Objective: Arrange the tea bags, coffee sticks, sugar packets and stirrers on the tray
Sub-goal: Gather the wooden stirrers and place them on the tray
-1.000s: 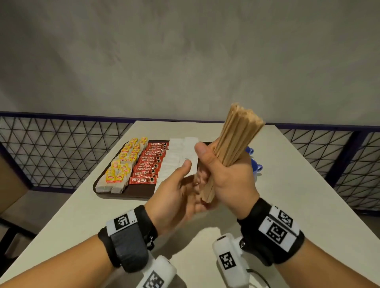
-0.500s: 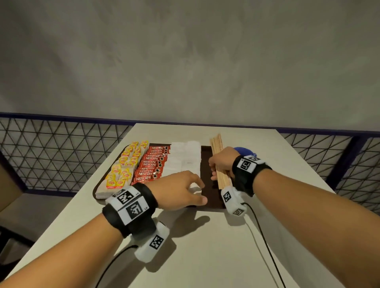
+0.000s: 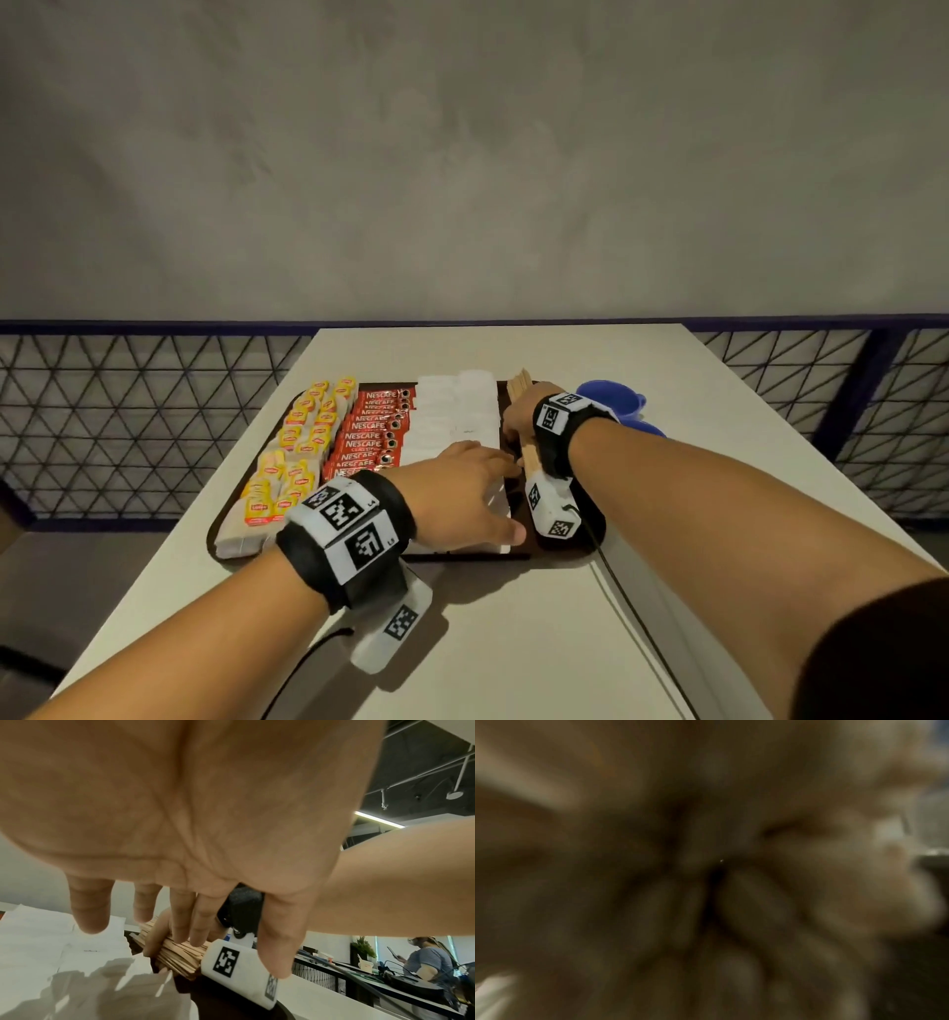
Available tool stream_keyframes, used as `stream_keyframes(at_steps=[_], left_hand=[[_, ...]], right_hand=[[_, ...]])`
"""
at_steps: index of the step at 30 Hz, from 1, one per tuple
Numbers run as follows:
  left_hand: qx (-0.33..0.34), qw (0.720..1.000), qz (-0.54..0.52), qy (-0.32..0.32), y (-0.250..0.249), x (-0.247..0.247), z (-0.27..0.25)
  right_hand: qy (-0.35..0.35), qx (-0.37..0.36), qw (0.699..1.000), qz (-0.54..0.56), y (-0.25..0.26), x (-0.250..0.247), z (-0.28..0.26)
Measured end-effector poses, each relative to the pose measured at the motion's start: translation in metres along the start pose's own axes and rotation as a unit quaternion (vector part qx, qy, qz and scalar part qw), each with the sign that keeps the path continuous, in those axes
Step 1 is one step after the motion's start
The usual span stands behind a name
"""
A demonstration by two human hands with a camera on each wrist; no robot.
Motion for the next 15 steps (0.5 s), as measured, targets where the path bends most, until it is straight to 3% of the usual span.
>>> stream_keyframes(at_steps=[3, 15], left_hand=[[-0.002, 1.0, 0.008, 0.006, -0.002, -0.001, 0.0], [-0.019, 0.999, 0.001, 0.03, -0.01, 0.003, 0.008]], right_hand=[[-0.008, -0.018, 0.996, -0.084, 0.012, 0.005, 0.01], [0.003, -0.049, 0.987, -0.155, 0.011, 0.005, 0.019]])
Point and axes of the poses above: each hand's wrist, its own z-axis towards the middle knuckle, its own x-axis out of the palm, y = z × x, the point moved 7 cm from there along z, towards the middle knuckle, and after that the axes turned 1 degree about x, right-handed, at the moved point
